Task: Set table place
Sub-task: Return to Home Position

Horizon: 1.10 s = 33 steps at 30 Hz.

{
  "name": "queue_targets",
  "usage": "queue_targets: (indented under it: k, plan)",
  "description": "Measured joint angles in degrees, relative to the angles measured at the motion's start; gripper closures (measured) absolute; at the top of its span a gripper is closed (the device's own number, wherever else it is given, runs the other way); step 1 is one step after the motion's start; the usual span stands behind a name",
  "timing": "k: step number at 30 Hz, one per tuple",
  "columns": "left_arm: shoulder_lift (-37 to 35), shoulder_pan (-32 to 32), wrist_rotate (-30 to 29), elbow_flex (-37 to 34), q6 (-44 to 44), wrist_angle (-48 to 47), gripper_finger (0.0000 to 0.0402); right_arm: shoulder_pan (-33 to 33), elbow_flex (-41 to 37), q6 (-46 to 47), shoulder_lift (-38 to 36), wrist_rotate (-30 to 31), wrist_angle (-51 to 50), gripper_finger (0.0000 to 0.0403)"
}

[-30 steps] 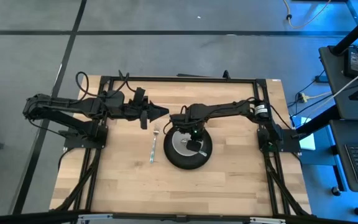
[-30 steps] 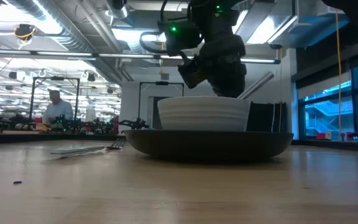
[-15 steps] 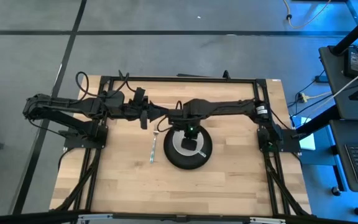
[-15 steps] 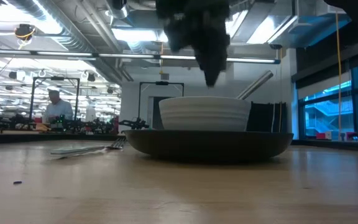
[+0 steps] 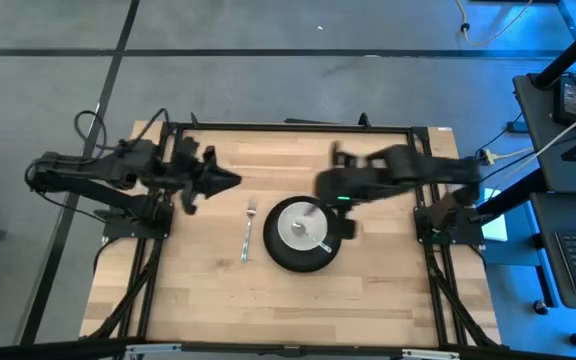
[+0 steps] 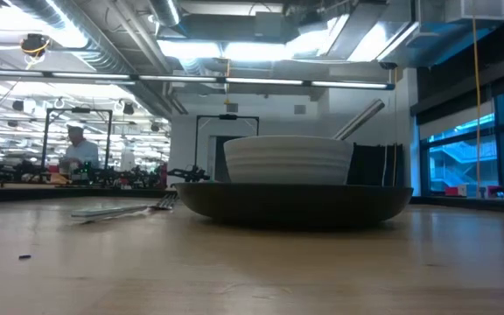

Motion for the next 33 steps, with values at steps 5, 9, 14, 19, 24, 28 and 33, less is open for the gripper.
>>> queue_targets:
  k: [5, 9, 14, 19, 24, 28, 33]
  plan:
    - [-4.76, -3.8, -3.15, 0.0, 9.54, -5.18, 0.0358, 5.84, -3.77, 2.47, -9.52, 10.83, 1.95, 0.0392]
    - [-8.22, -4.91, -8.18, 0.0, 12.46, -8.86, 0.0358, 9.06, -10.67, 3.18, -17.45, 11.67, 6.23, 0.0395]
    - [-13.41, -4.97, -12.11, -0.01, 13.36, -19.4, 0.0358, 11.5, -25.95, 1.07, -28.82, 11.65, 16.41, 0.0399]
    - [-17.3, -4.98, -11.44, -0.4, 16.85, -22.99, 0.0358, 12.2, -45.69, 2.19, -41.71, 12.09, 32.95, 0.0393]
    - [-21.52, -4.98, -7.19, -6.7, 22.7, -16.01, 0.0358, 12.2, -66.66, 2.23, -53.42, 12.05, 52.37, 0.0392]
    - [-26.43, -4.96, -7.28, -16.95, 23.84, -5.86, 0.0358, 12.2, -82.56, 1.98, -61.41, 12.02, 69.28, 0.0392]
    - [-32.61, -4.96, -7.62, -30.96, 19.58, 9.1, 0.0358, 12.19, -97.39, 3.02, -69.32, 12.05, 82.79, 0.0392]
